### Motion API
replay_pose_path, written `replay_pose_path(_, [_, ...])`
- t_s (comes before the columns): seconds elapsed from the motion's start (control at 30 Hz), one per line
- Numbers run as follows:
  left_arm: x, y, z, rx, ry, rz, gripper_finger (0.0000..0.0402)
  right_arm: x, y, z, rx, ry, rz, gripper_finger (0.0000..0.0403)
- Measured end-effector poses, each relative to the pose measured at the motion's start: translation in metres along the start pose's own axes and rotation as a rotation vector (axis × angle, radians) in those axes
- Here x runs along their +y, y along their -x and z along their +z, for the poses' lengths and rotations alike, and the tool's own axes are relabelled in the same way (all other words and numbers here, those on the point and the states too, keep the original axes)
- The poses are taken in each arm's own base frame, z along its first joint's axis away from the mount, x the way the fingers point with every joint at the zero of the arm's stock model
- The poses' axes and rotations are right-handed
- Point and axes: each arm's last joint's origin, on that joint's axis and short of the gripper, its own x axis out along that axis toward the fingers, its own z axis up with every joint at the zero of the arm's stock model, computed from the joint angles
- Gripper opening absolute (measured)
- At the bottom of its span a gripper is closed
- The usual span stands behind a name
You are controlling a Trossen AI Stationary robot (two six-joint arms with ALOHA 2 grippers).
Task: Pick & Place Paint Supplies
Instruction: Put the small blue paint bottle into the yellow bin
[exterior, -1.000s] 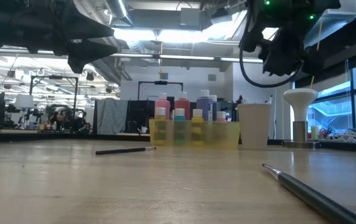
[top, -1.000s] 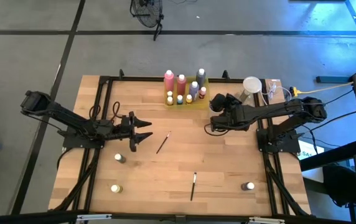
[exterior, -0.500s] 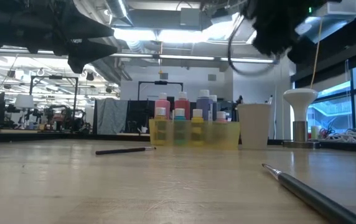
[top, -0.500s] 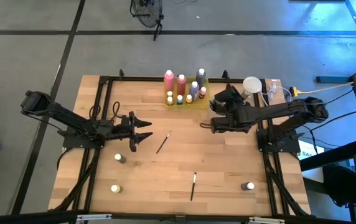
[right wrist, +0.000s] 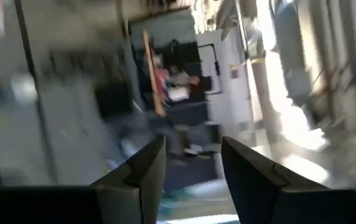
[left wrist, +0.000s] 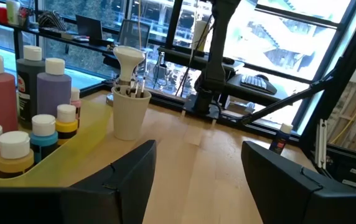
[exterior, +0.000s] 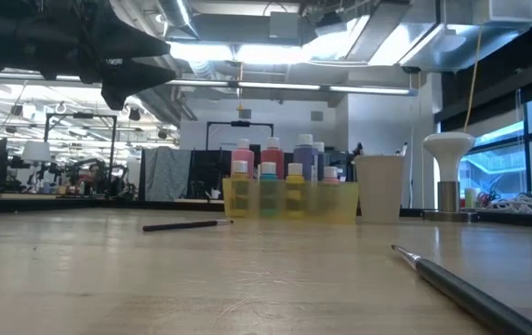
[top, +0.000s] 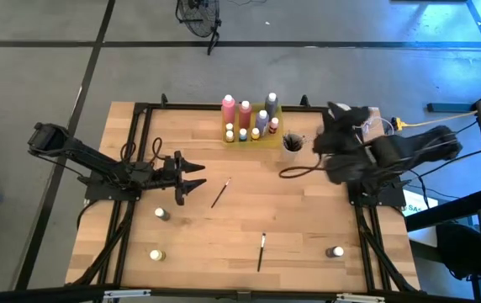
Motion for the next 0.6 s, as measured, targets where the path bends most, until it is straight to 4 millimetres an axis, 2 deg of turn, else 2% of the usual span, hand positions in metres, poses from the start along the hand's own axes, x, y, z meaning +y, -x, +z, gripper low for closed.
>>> replay_pose_path(0.13, [0.0, 0.0, 0.0, 0.0, -0.001, 0.0, 0.0231, -0.025, 0.014, -0.015, -0.077, -0.379, 0.041, 0.0159])
replay_pose_path(0.23, [0.0, 0.0, 0.0, 0.001, -0.001, -0.001, 0.0231, -0.033, 0.023, -0.027, -0.158, -0.603, 0.183, 0.0159])
replay_pose_path(0.3, [0.0, 0.0, 0.0, 0.003, -0.003, 0.0, 0.0232, -0.037, 0.027, -0.038, -0.206, -0.779, 0.378, 0.0159])
replay_pose_path(0.4, [0.0, 0.0, -0.001, 0.009, -0.006, 0.001, 0.0232, -0.039, 0.03, -0.052, -0.199, -0.998, 0.757, 0.0159])
replay_pose_path(0.5, [0.001, 0.0, -0.002, 0.02, -0.012, 0.005, 0.0231, -0.038, 0.034, -0.064, -0.14, -1.045, 1.089, 0.0158])
replay_pose_path(0.6, [0.001, 0.0, -0.002, 0.021, -0.012, 0.005, 0.0231, -0.037, 0.039, -0.076, -0.047, -1.018, 1.383, 0.0158])
